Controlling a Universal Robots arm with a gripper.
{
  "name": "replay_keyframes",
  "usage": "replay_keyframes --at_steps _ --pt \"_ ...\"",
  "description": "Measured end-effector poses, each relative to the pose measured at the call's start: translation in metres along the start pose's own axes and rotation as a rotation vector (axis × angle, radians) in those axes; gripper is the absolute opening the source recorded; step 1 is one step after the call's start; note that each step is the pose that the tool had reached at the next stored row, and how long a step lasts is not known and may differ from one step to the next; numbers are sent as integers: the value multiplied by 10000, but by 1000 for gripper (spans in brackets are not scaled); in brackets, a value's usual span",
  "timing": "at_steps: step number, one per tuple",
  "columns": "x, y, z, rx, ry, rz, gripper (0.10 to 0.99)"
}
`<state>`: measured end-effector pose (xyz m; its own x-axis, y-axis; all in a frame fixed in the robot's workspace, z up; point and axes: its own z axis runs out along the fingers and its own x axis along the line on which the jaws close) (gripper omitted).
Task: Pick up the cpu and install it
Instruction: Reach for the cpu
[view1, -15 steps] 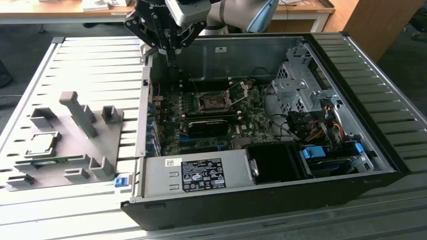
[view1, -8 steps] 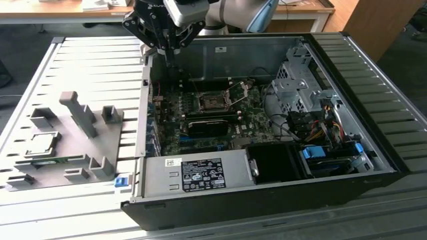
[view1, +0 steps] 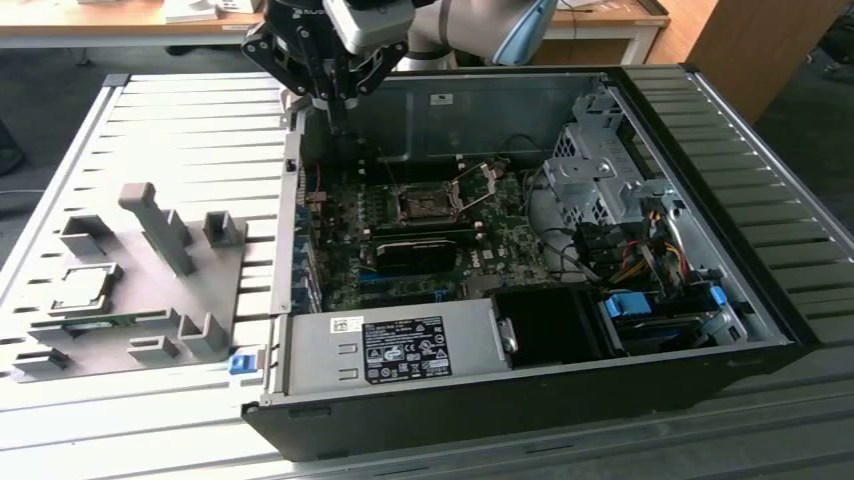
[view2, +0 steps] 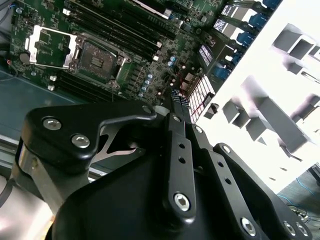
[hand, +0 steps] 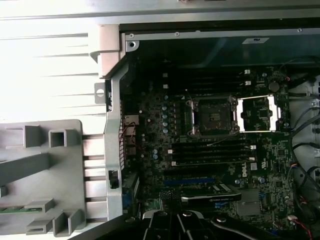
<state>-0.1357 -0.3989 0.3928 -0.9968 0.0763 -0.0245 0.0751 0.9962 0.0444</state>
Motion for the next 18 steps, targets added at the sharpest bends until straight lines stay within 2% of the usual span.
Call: replay_keyframes --at_steps 18 --pt "72 -6 3 0 0 -1 106"
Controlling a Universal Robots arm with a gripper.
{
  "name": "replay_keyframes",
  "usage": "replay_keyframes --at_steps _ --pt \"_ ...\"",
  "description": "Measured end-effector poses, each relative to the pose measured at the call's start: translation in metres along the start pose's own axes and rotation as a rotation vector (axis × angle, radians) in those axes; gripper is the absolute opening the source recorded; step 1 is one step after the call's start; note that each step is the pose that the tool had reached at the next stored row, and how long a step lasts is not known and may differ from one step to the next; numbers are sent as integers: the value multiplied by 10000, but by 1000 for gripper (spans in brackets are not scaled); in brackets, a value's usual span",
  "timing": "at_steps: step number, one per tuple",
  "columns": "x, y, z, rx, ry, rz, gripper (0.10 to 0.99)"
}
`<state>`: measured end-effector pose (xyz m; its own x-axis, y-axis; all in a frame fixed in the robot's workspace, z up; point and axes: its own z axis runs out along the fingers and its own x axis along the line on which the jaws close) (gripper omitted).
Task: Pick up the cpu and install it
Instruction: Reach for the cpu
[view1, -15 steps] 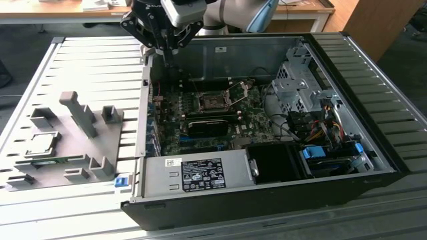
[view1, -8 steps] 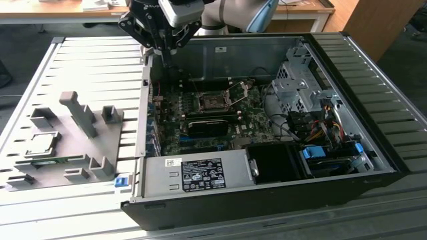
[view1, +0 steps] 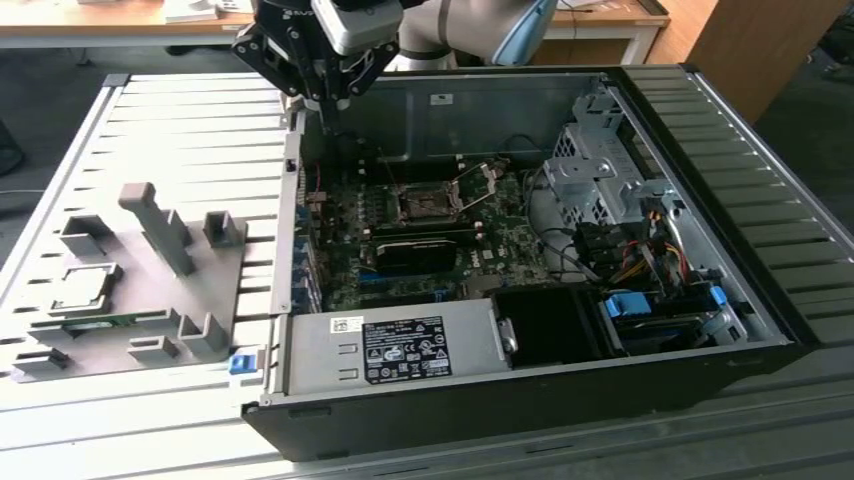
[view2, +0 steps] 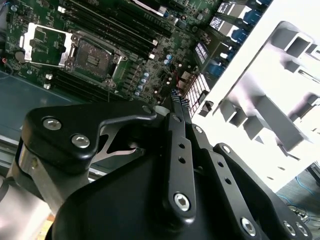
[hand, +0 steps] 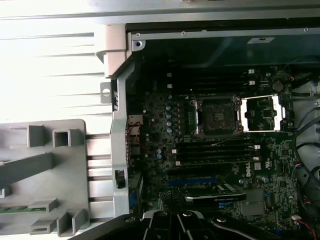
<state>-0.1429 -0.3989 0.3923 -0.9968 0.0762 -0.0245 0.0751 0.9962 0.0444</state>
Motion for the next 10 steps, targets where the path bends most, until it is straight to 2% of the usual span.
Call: replay_keyframes --at_steps 10 --pt "46 -4 4 0 0 0 106"
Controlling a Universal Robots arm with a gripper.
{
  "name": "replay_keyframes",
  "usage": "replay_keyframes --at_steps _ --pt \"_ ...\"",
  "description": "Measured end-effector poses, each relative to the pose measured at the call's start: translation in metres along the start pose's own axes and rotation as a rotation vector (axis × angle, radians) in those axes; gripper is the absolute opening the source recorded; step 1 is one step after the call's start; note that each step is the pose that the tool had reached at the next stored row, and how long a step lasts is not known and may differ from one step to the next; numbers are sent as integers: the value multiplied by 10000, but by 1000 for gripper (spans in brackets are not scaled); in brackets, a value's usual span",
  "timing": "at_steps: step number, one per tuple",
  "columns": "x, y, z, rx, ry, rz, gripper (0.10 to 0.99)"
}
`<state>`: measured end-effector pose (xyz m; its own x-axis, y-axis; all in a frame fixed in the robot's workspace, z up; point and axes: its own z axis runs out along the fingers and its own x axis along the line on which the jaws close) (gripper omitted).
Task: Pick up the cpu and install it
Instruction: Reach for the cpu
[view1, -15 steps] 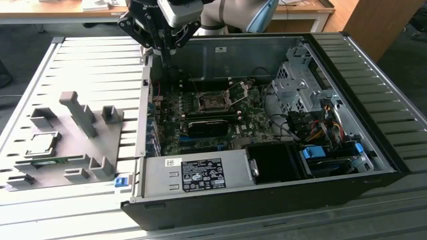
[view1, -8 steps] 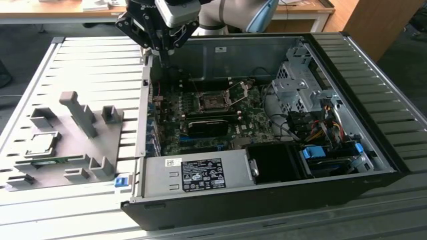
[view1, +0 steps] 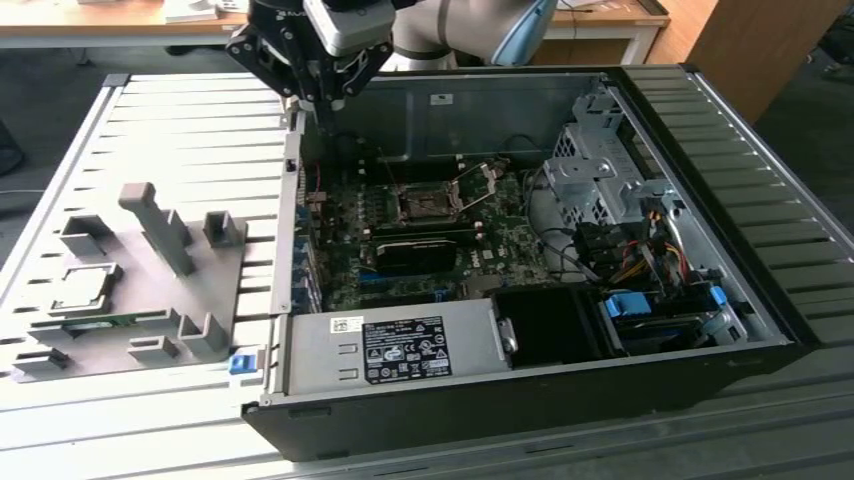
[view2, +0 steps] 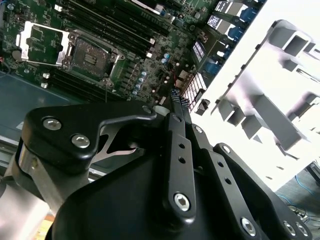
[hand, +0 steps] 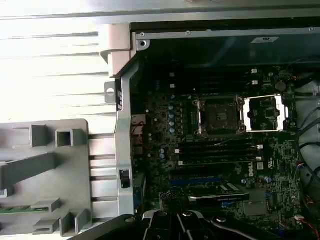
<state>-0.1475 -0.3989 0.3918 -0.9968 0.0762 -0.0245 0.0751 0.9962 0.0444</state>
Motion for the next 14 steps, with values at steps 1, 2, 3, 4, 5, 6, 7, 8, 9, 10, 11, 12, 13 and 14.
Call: replay_keyframes --at_steps 1,2,3,4,5,6,7,8,9,10,11,12,13,14 --pt "4 0 1 0 0 0 106" --pt "8 -1 1 0 0 0 106" --pt "12 -1 1 0 0 0 106" --pt "17 -1 2 0 0 0 106" --pt "21 -1 2 1 0 0 106" --pt "24 -2 3 0 0 0 106" --pt "27 -2 3 0 0 0 106" --pt "30 -3 4 0 0 0 106" --pt "33 -3 4 0 0 0 106" --pt "36 -3 5 0 0 0 106" --pt "40 -3 5 0 0 0 106" --pt "43 -4 6 0 1 0 106" --pt "47 -4 6 0 1 0 106" --pt "49 -4 7 0 1 0 106"
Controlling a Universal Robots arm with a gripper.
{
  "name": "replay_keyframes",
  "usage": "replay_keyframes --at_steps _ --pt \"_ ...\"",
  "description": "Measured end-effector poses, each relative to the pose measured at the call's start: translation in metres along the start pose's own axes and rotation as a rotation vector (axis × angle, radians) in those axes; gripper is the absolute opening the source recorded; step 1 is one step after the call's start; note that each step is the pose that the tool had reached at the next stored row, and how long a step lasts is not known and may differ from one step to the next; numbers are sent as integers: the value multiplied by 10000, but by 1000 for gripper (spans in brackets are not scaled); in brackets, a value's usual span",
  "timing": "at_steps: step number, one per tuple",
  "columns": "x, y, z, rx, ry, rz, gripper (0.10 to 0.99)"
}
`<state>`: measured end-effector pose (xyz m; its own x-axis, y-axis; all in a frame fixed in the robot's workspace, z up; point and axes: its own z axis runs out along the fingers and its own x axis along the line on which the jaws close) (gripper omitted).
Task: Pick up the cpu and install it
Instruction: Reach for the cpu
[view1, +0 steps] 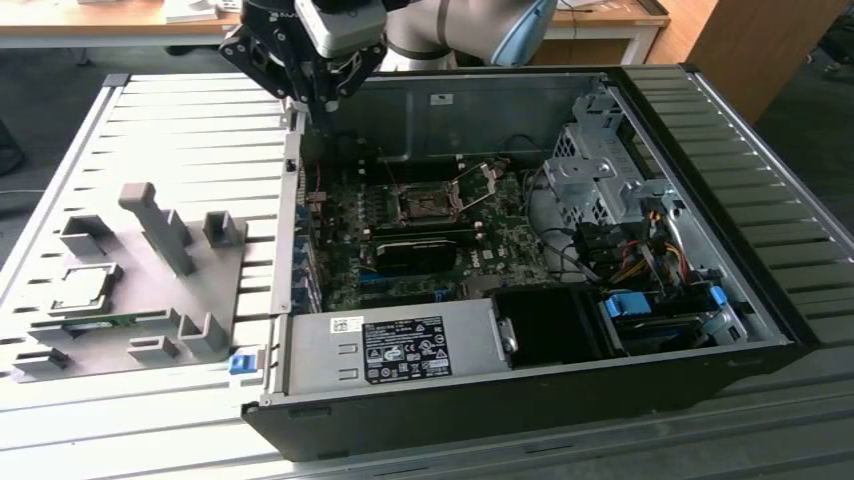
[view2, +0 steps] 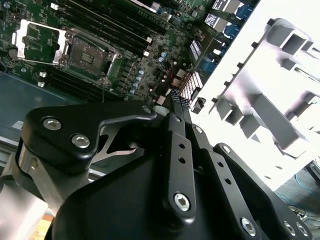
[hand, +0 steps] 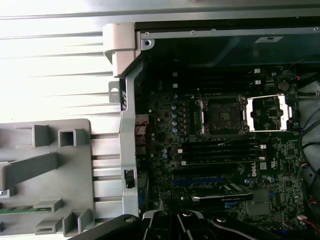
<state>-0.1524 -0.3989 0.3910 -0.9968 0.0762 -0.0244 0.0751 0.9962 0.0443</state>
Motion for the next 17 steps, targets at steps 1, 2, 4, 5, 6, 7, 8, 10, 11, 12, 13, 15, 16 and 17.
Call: replay_keyframes --at_steps 1,2,4,5,6,7,8,10,11,12,13,15,16,17 --pt "3 0 1 0 0 0 106" --pt "6 0 1 0 0 0 106" --pt "12 -1 3 0 0 0 106" --pt "15 -1 4 0 1 0 106" --pt "18 -1 4 0 1 0 106" --pt "21 -2 4 1 1 0 106" --pt "25 -2 5 0 1 0 106" --pt "34 -3 6 0 1 0 106" --pt "38 -3 7 0 1 0 106" --pt "42 -4 8 0 1 0 106" --pt "47 -4 8 0 1 0 106" --pt "55 -5 9 0 2 0 106" --pt "59 -5 10 0 2 0 106" --pt "62 -5 10 0 2 0 106"
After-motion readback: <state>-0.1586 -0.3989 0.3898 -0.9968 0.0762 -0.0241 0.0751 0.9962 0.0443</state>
